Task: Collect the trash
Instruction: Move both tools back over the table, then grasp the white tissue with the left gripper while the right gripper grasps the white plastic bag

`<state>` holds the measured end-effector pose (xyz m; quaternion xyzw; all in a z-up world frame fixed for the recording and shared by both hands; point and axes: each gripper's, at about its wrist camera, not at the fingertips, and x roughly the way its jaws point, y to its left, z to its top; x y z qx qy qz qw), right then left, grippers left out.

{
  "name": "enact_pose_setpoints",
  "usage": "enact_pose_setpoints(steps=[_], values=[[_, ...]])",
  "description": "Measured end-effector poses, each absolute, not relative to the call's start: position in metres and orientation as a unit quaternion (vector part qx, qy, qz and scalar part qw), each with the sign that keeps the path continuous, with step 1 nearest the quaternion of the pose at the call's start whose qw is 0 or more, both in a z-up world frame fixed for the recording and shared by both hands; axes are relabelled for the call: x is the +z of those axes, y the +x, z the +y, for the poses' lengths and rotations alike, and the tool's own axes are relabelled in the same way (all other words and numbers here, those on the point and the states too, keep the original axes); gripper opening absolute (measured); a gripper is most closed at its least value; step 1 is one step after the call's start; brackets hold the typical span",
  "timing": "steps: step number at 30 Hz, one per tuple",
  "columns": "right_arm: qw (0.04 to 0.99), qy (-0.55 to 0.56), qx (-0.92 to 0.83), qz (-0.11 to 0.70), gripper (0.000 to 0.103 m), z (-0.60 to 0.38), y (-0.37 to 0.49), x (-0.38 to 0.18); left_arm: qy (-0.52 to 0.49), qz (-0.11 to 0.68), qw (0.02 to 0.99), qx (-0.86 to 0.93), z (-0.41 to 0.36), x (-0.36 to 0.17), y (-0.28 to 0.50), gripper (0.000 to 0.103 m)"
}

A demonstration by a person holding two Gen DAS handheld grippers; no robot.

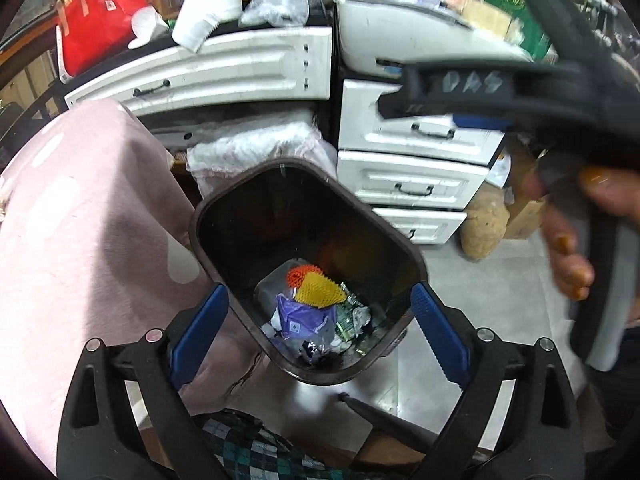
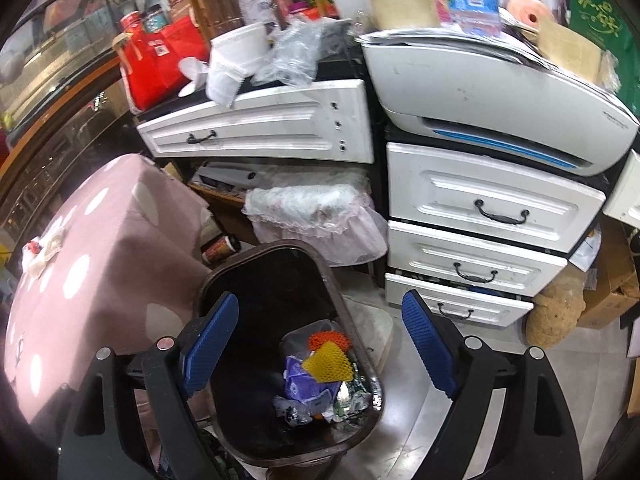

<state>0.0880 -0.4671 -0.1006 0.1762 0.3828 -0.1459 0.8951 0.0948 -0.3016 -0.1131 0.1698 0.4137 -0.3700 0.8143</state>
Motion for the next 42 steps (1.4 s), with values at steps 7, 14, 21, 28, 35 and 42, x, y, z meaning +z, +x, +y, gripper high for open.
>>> enact_pose_setpoints(steps=[7, 14, 21, 28, 35, 42], values=[[0.905, 0.160, -0.099, 0.381, 0.085, -0.440, 0.097, -0.090, 0.140, 0.368, 0.844, -0.364, -0.266, -0.069, 0.088, 0.094], [0.914, 0.152, -0.050, 0.372, 0.085, -0.411, 0.106, -0.073, 0.093, 0.347, 0.877, -0.319, -0.214, -0.040, 0.104, 0.095], [0.924, 0.124, 0.023, 0.361, 0.085, -0.361, 0.135, -0.054, 0.036, 0.352, 0.907, -0.228, -0.142, -0.025, 0.146, 0.095], [0.925, 0.085, 0.119, 0.352, 0.085, -0.298, 0.177, -0.042, -0.020, 0.366, 0.922, -0.125, -0.055, -0.029, 0.181, 0.095], [0.907, 0.041, 0.220, 0.356, 0.078, -0.222, 0.236, -0.038, -0.054, 0.383, 0.921, -0.055, 0.010, -0.036, 0.209, 0.095], [0.886, -0.063, 0.298, 0.351, 0.069, -0.129, 0.312, -0.034, -0.081, 0.390, 0.917, -0.034, 0.042, -0.039, 0.228, 0.095]])
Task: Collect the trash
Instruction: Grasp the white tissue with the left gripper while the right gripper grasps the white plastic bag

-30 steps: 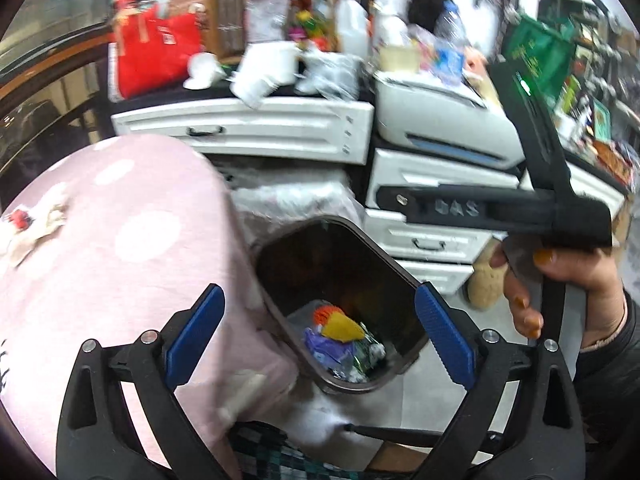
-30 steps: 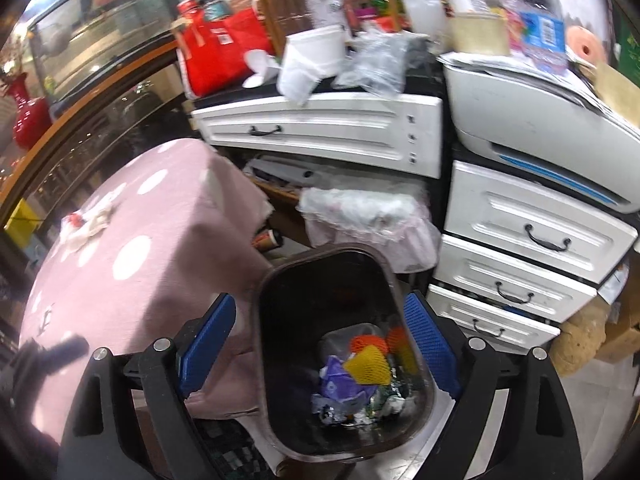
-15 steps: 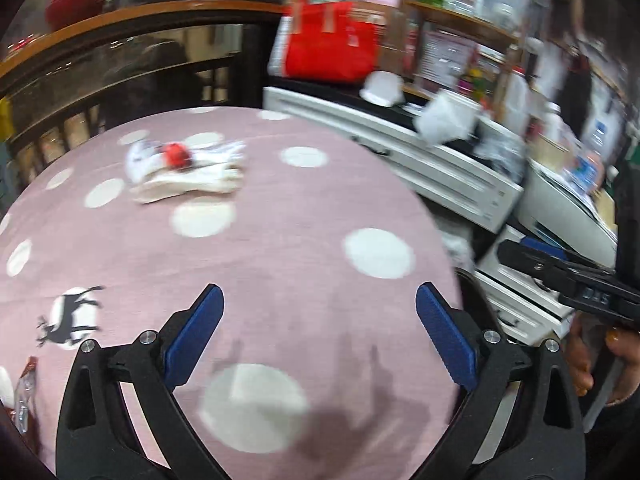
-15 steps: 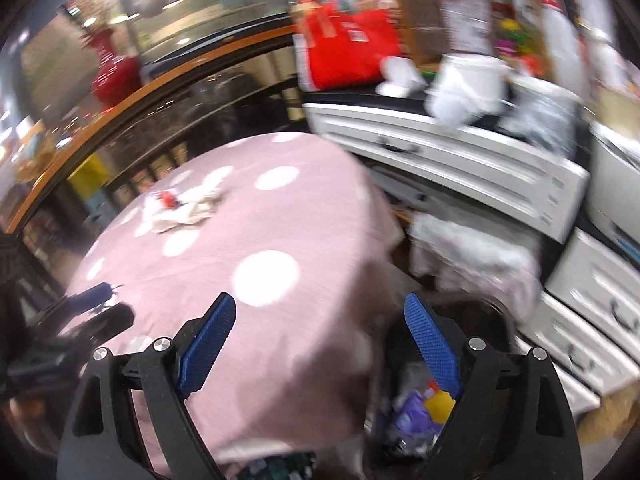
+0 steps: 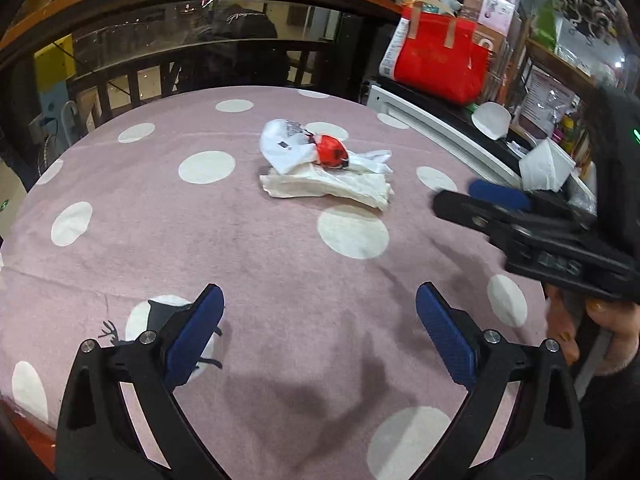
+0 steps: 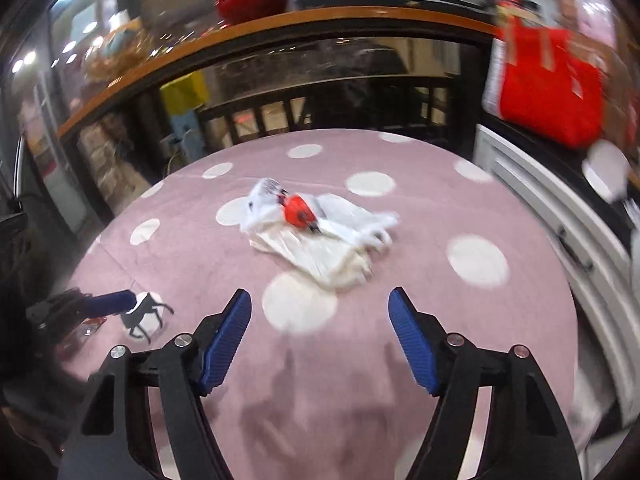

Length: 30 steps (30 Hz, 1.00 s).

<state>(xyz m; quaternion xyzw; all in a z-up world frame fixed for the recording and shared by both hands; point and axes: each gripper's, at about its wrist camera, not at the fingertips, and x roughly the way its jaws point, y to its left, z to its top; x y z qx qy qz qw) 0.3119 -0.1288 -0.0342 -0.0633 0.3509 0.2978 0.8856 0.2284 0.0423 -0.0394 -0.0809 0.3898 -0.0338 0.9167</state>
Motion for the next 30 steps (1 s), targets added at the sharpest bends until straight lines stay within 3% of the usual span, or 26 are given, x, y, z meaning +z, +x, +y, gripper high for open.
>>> enact_pose_setpoints(steps=[10, 12, 14, 15, 27, 29, 30], values=[[0.846, -0.167, 0.337, 0.377, 0.064, -0.045, 0.392, -0.051, -0.095, 0.409, 0.907, -0.025, 0.054, -0.047, 0.253, 0.095], [0.838, -0.169, 0.339, 0.392, 0.052, -0.042, 0.400, -0.060, -0.096, 0.410, 0.907, -0.022, 0.055, -0.046, 0.259, 0.095], [0.831, -0.152, 0.347, 0.408, 0.028, -0.044, 0.404, -0.065, -0.094, 0.410, 0.907, -0.019, 0.056, -0.047, 0.264, 0.095], [0.833, -0.144, 0.347, 0.406, 0.023, -0.047, 0.403, -0.064, -0.094, 0.410, 0.907, -0.017, 0.056, -0.047, 0.266, 0.095], [0.904, -0.081, 0.265, 0.327, 0.020, -0.120, 0.366, -0.005, -0.113, 0.412, 0.904, -0.005, 0.043, -0.047, 0.316, 0.095], [0.911, -0.087, 0.251, 0.316, 0.020, -0.130, 0.357, -0.002, -0.107, 0.413, 0.904, -0.003, 0.034, -0.049, 0.328, 0.092], [0.915, -0.087, 0.243, 0.311, 0.020, -0.137, 0.350, -0.002, -0.106, 0.419, 0.902, -0.002, 0.030, -0.051, 0.336, 0.085]])
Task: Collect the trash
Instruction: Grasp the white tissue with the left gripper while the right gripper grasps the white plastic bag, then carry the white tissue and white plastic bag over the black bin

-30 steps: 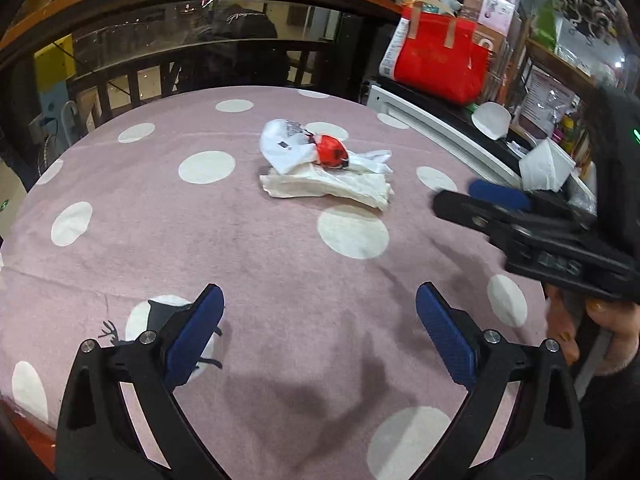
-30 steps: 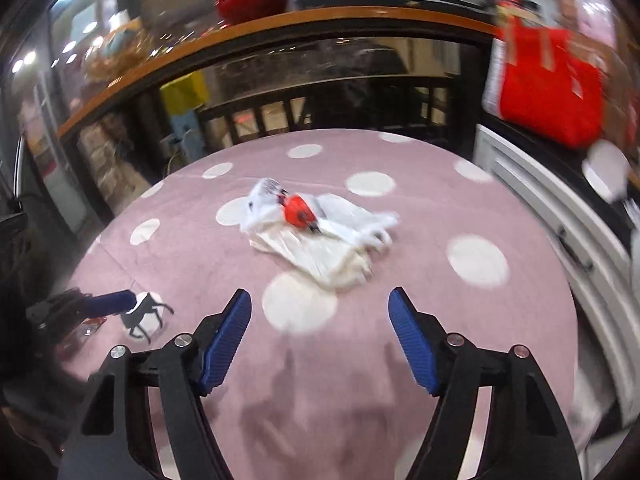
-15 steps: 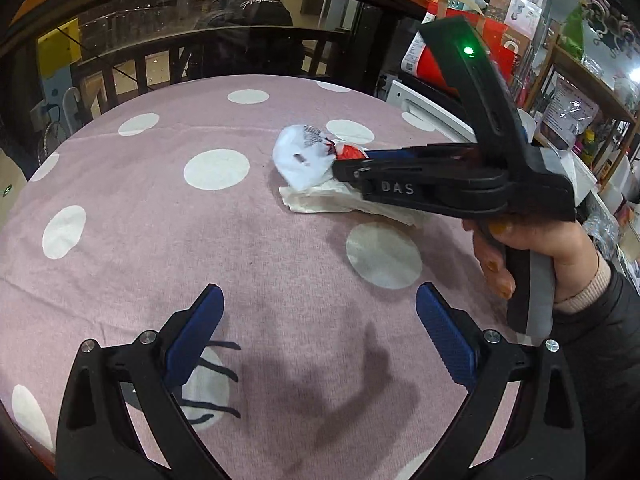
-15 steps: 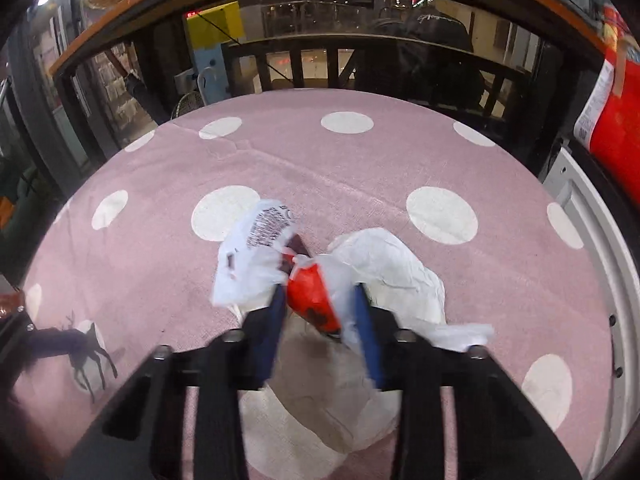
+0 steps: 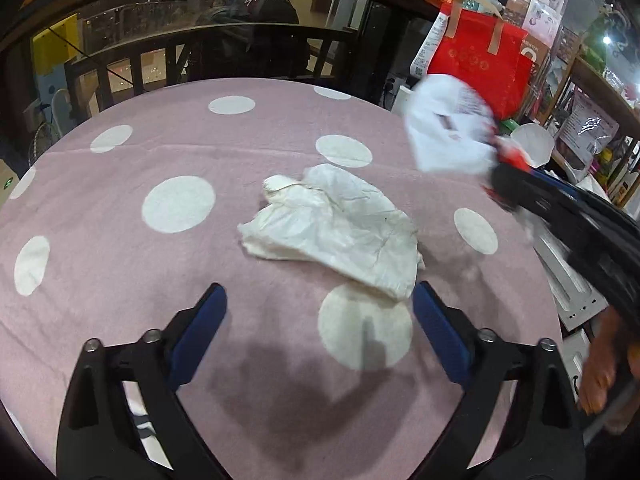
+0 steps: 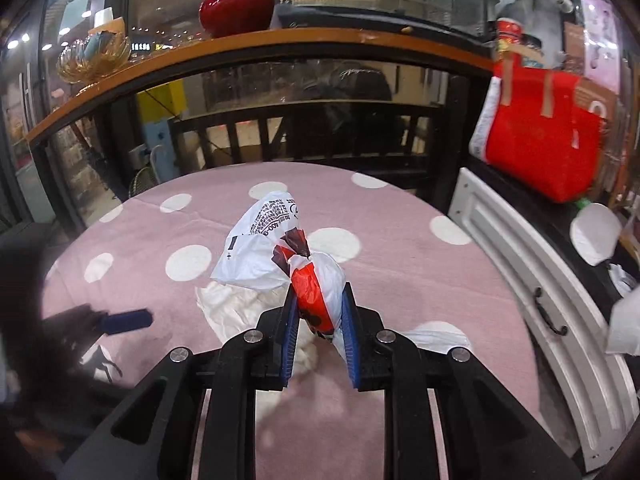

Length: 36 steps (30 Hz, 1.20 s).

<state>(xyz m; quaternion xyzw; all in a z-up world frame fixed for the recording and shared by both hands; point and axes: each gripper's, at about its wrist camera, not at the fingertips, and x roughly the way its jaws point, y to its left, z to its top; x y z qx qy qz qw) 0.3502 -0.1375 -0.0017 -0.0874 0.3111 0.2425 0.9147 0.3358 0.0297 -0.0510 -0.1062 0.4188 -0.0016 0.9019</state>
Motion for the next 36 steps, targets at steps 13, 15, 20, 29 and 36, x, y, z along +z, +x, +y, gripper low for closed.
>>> enact_pose_setpoints(steps=[13, 15, 20, 29, 36], values=[[0.929, -0.049, 0.181, 0.318, 0.020, -0.206, 0.301, -0.017, -0.139, 0.436, 0.889, 0.003, 0.022, -0.065, 0.376, 0.015], [0.930, -0.037, 0.176, 0.319, 0.020, -0.213, 0.295, -0.019, -0.137, 0.425, 0.895, -0.002, 0.022, -0.058, 0.366, 0.013], [0.934, -0.014, 0.164, 0.318, 0.020, -0.225, 0.281, -0.024, -0.125, 0.399, 0.908, -0.018, 0.017, -0.039, 0.337, 0.008], [0.939, 0.018, 0.144, 0.313, 0.020, -0.248, 0.244, -0.024, -0.119, 0.358, 0.924, -0.063, 0.000, -0.010, 0.277, 0.004], [0.944, 0.030, 0.123, 0.305, 0.020, -0.272, 0.207, -0.022, -0.101, 0.331, 0.932, -0.107, -0.028, 0.009, 0.233, 0.004]])
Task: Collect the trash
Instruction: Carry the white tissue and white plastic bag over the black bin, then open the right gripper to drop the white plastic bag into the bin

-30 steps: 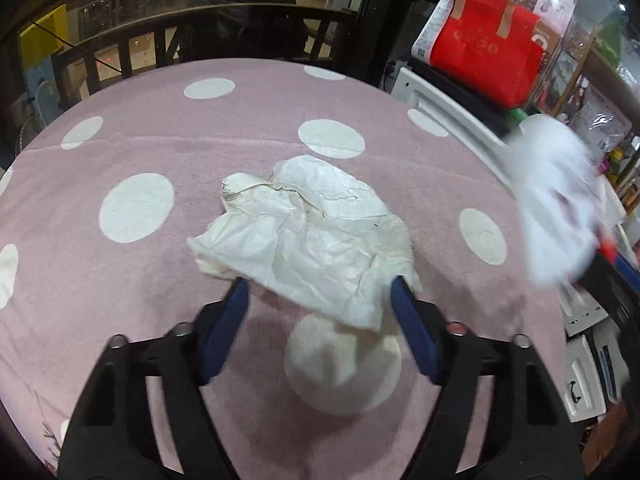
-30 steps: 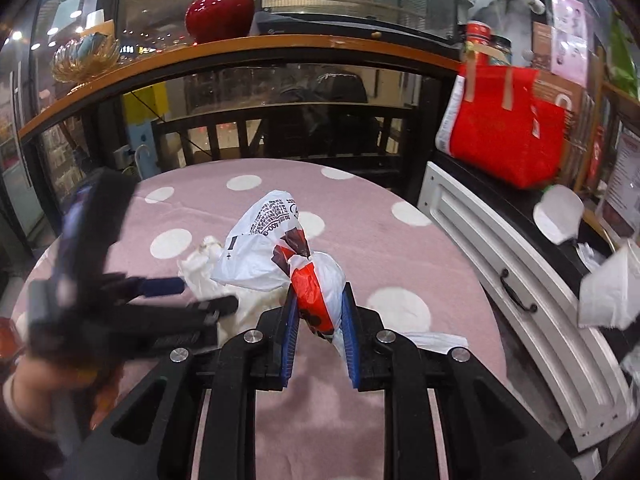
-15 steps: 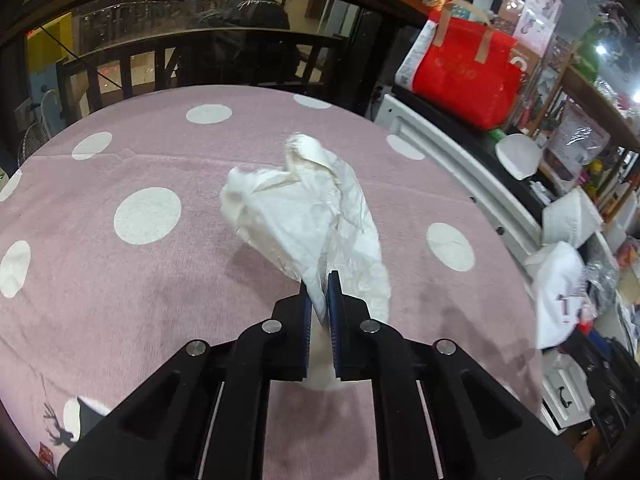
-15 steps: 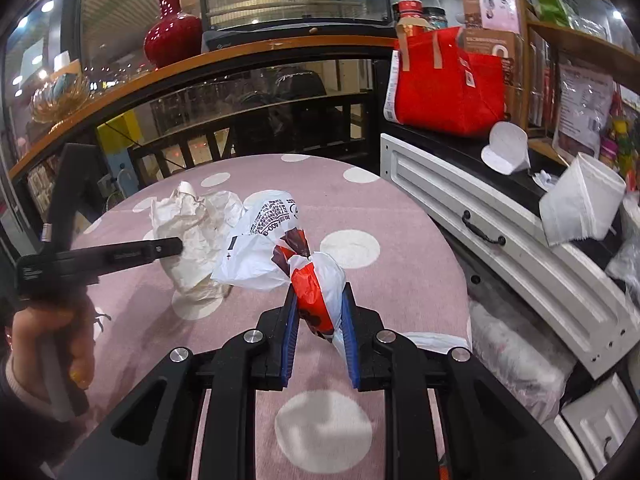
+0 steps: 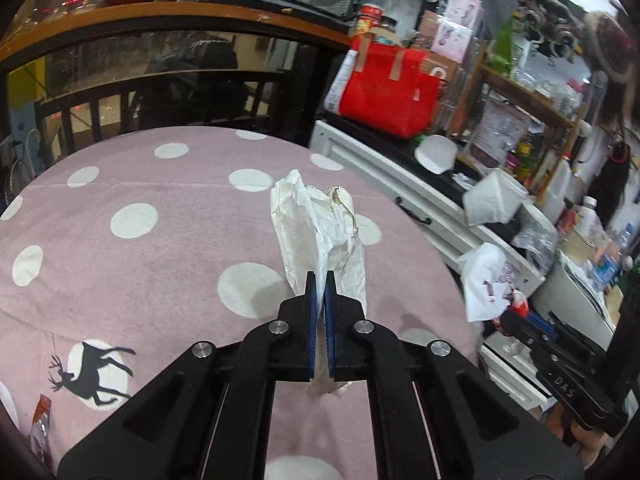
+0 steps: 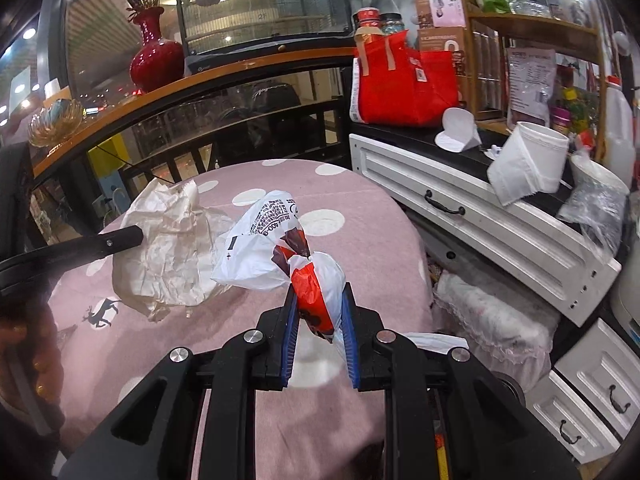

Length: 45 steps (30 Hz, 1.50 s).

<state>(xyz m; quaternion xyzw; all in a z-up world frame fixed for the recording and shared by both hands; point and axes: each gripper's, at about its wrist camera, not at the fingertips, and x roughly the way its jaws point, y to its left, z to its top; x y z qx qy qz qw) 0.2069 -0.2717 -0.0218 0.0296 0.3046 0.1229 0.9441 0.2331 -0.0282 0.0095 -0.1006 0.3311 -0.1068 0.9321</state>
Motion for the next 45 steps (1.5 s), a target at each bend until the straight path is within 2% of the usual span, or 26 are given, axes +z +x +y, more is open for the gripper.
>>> enact_pose_setpoints(steps=[17, 32, 33, 35, 38, 45], values=[[0.940, 0.080, 0.015, 0.330, 0.020, -0.361, 0.118, -0.051, -0.065, 0.319, 0.918, -0.227, -0.124, 0.026, 0.171, 0.004], [0.900, 0.126, -0.058, 0.414, 0.022, -0.404, 0.103, -0.131, -0.025, 0.365, 0.882, -0.297, -0.199, -0.008, 0.151, 0.004], [0.896, 0.131, -0.060, 0.420, 0.023, -0.405, 0.103, -0.137, -0.020, 0.369, 0.880, -0.300, -0.204, -0.012, 0.150, 0.004], [0.888, 0.138, -0.060, 0.434, 0.036, -0.408, 0.106, -0.147, -0.009, 0.371, 0.878, -0.302, -0.212, -0.018, 0.148, 0.004], [0.881, 0.145, -0.075, 0.443, 0.046, -0.413, 0.104, -0.159, 0.002, 0.380, 0.873, -0.307, -0.222, -0.027, 0.147, 0.004], [0.879, 0.171, -0.122, 0.427, 0.059, -0.443, 0.091, -0.151, 0.039, 0.395, 0.863, -0.313, -0.246, -0.053, 0.143, 0.004]])
